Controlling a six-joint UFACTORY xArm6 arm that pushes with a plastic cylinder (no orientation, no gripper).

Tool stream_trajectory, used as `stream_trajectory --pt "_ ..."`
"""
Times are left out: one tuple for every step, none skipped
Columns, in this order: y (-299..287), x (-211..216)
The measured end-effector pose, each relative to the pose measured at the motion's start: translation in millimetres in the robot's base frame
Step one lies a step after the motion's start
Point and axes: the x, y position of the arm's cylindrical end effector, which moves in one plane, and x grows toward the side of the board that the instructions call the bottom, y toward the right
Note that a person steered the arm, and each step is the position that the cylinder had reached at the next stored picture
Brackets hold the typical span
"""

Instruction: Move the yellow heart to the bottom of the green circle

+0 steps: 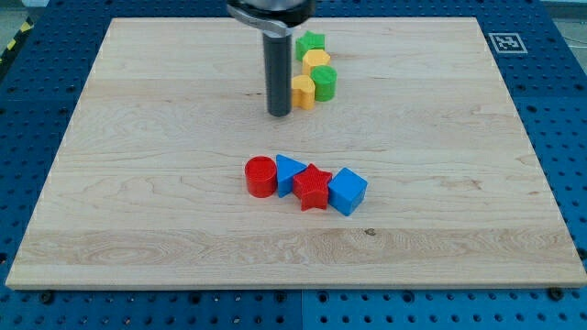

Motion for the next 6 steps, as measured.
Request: stream_trajectory --pt "-7.5 -32.8" --pt "-2.9 -47.8" --pt "9.2 -30.7" --pt "19.1 -11.1" --pt "30.2 -7.2" --pt "34.3 -5.3"
